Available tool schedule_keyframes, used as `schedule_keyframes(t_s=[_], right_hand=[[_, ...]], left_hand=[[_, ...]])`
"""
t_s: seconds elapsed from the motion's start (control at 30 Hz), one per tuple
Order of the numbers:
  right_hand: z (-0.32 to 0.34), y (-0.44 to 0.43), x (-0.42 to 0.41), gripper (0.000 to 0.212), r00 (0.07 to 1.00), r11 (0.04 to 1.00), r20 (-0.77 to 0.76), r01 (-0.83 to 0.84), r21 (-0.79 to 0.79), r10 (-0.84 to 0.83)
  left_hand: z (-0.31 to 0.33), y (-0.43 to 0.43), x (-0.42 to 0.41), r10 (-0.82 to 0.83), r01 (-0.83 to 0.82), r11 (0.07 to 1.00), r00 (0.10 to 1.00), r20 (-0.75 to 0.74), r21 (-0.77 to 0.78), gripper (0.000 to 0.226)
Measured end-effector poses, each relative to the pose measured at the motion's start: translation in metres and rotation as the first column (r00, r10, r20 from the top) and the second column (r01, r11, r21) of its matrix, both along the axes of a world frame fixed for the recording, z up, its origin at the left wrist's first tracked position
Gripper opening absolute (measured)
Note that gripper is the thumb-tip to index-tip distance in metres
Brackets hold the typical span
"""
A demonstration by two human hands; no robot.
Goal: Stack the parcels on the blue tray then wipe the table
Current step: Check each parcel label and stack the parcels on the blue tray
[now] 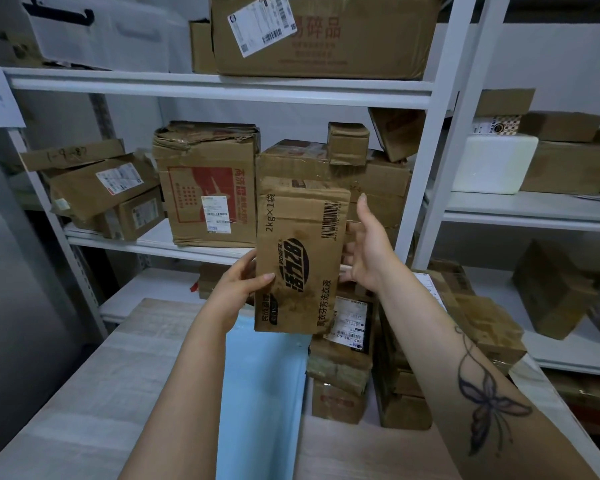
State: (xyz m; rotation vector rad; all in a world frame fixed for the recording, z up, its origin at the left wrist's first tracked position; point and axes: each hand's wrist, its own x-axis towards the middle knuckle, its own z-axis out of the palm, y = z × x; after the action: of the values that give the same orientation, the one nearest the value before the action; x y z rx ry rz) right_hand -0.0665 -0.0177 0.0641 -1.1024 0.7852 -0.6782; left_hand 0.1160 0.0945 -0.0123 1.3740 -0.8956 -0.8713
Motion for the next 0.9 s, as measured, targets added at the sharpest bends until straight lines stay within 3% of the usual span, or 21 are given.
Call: schedule_keyframes(t_s=[0.17, 0.3, 0.47, 0.53, 0.63, 0.67, 0.73, 0.8, 0.9], right_hand=[[0.01, 0.002, 0.003, 0.077, 0.999, 0.999, 0.029, -0.04, -0.007, 0.04], [0.003, 0.0, 0.014, 0.073, 0.999, 0.998, -0.013, -0.037, -0.052, 0.037], [-0.002, 0.007, 0.016, 0.045, 0.992, 0.998, 0.113, -0.063, -0.003, 0.063], [-0.005, 0.008, 0.018, 0.045, 0.986, 0.998, 0.157, -0.054, -0.012, 0.055], [-0.01, 0.008, 0.022, 0.042, 0.981, 0.998, 0.187, -0.034, -0.054, 0.044], [-0.013, 0.008, 0.024, 0.036, 0.982, 0.997, 0.184, -0.032, -0.076, 0.045], [-0.017, 0.01, 0.027, 0.026, 0.985, 0.993, 0.164, -0.027, -0.112, 0.045], [-0.023, 0.01, 0.031, 0.034, 0.99, 0.991, 0.137, -0.023, -0.131, 0.041], [-0.03, 0.011, 0.033, 0.037, 0.992, 0.985, 0.119, -0.019, -0.169, 0.039]], left_hand=[[0.005, 0.003, -0.002, 0.042, -0.042, 0.999, 0.998, 0.053, -0.009, 0.065], [0.004, 0.004, -0.004, 0.072, -0.071, 0.997, 0.997, -0.03, 0.029, 0.079], [-0.002, 0.008, 0.003, 0.15, -0.139, 0.985, 0.982, -0.111, 0.1, 0.089], [-0.004, 0.009, 0.004, 0.173, -0.148, 0.974, 0.974, -0.146, 0.17, 0.081], [-0.006, 0.012, 0.001, 0.195, -0.15, 0.978, 0.902, -0.384, 0.144, 0.044], [-0.006, 0.014, 0.001, 0.21, -0.161, 0.976, 0.87, -0.446, 0.145, 0.042], [-0.01, 0.017, 0.003, 0.2, -0.131, 0.977, 0.84, -0.504, 0.169, 0.071], [-0.011, 0.02, 0.005, 0.157, -0.081, 0.983, 0.828, -0.539, 0.163, 0.091], [-0.006, 0.024, 0.005, 0.121, -0.043, 0.988, 0.825, -0.553, 0.152, 0.087]])
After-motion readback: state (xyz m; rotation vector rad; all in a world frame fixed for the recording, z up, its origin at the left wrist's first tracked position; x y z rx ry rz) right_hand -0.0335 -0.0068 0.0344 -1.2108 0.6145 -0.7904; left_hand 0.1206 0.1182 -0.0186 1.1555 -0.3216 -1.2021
